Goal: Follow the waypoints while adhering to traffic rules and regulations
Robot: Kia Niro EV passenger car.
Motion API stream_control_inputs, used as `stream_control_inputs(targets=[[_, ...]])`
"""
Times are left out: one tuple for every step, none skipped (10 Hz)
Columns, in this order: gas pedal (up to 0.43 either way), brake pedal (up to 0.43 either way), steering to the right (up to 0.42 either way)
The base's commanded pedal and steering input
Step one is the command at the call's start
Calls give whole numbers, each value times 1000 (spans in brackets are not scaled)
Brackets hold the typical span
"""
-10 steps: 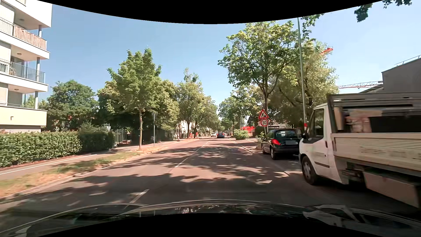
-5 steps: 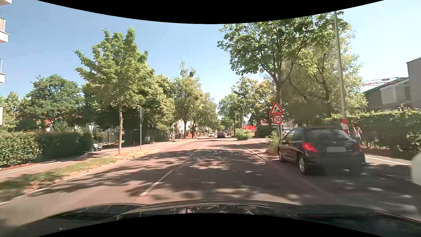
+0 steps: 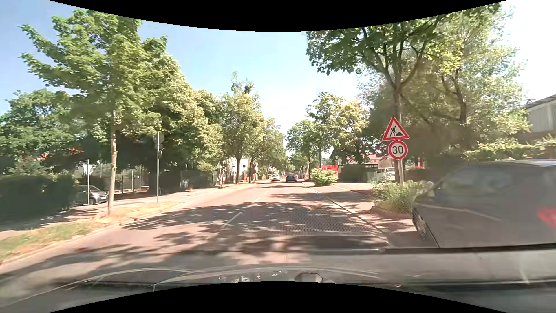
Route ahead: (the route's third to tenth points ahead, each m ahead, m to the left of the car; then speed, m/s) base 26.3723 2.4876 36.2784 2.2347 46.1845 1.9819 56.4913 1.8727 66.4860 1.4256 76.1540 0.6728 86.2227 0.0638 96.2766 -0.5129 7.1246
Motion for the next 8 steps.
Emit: stream_control_inputs(targets=[[67, 0, 7], [67, 0, 7], [67, 0, 5], [67, 0, 3], [67, 0, 4], [67, 0, 6], [67, 0, 6], [67, 0, 2]])
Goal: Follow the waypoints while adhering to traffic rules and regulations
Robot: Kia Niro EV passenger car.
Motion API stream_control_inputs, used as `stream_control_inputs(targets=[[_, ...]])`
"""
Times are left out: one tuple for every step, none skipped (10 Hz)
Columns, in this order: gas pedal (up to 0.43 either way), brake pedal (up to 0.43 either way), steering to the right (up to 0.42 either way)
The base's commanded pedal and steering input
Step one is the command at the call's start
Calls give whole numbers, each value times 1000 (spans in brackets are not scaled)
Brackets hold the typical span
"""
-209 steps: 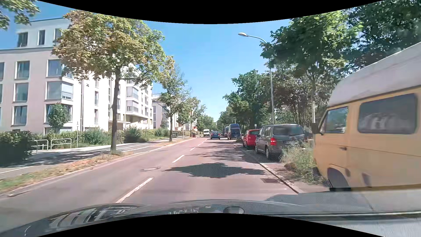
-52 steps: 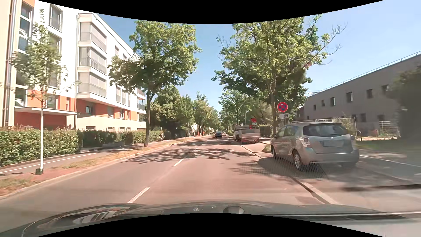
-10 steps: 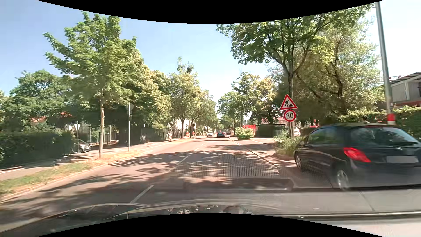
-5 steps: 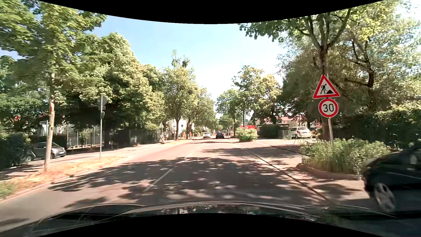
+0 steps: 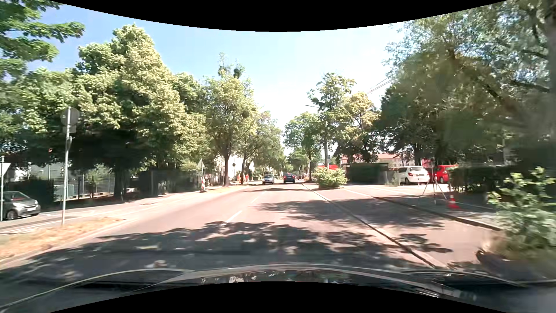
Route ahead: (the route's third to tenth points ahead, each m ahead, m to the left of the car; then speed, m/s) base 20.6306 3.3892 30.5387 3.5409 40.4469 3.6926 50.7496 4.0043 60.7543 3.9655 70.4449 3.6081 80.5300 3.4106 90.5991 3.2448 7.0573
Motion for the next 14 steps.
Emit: stream_control_inputs(targets=[[59, 0, -1], [39, 0, 1], [0, 0, 3], [0, 0, 3], [0, 0, 0], [0, 0, 0], [0, 0, 3], [0, 0, 3], [0, 0, 0], [0, 0, -1], [0, 0, 0], [0, 0, 0], [0, 0, 0], [0, 0, 0]])
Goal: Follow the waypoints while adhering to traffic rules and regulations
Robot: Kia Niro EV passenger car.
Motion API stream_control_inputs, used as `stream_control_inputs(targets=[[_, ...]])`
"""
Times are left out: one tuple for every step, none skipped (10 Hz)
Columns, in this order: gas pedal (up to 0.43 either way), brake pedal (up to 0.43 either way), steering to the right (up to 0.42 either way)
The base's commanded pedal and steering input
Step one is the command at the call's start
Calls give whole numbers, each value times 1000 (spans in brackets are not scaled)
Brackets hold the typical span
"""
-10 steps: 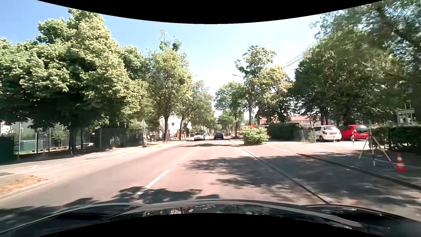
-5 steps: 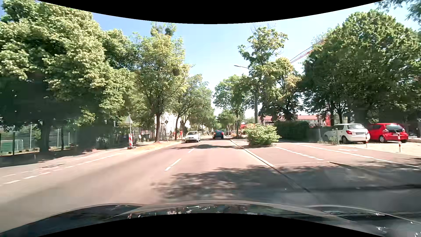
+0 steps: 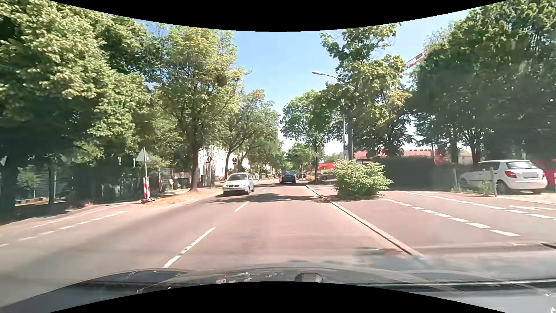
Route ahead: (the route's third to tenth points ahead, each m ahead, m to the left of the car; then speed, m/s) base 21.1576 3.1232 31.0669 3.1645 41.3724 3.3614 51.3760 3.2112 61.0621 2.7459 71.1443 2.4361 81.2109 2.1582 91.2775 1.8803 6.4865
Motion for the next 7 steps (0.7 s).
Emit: stream_control_inputs(targets=[[0, 0, 0], [0, 0, 0], [0, 0, 2], [0, 0, 4], [0, 0, 4], [0, 0, 4], [0, 0, 4]])
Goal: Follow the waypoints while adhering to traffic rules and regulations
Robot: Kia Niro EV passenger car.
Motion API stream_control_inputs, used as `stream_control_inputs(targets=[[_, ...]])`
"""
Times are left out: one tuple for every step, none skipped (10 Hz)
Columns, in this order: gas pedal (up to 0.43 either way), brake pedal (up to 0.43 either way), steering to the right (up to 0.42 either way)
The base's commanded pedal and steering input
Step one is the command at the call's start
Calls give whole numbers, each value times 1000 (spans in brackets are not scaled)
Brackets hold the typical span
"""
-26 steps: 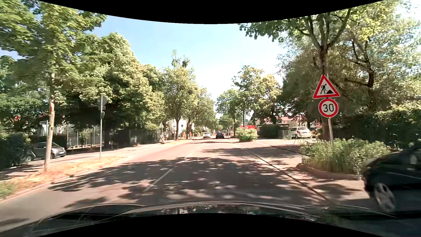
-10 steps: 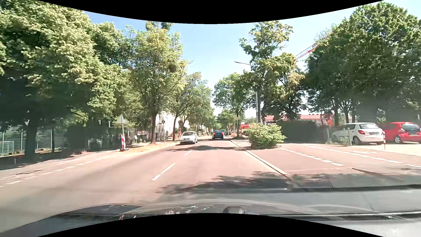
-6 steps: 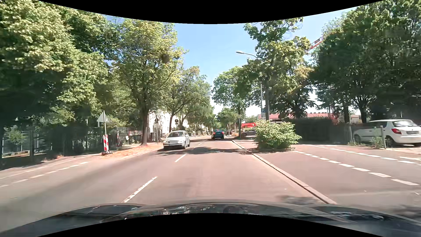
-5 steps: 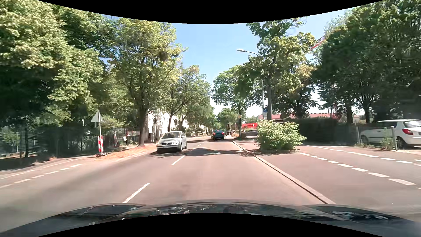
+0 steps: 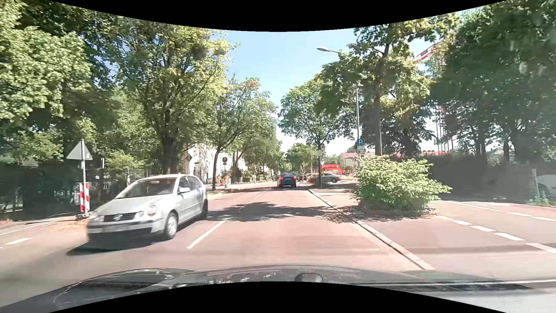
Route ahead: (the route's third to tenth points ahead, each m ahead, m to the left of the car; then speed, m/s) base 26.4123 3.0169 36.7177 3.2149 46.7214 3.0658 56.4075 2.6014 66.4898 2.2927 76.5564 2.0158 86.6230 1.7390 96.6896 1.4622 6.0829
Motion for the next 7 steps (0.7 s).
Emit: stream_control_inputs(targets=[[0, 0, 4], [0, 0, 5], [0, 0, 5], [0, 0, 5], [0, 6, 5], [0, 37, 5], [0, 67, 5]])
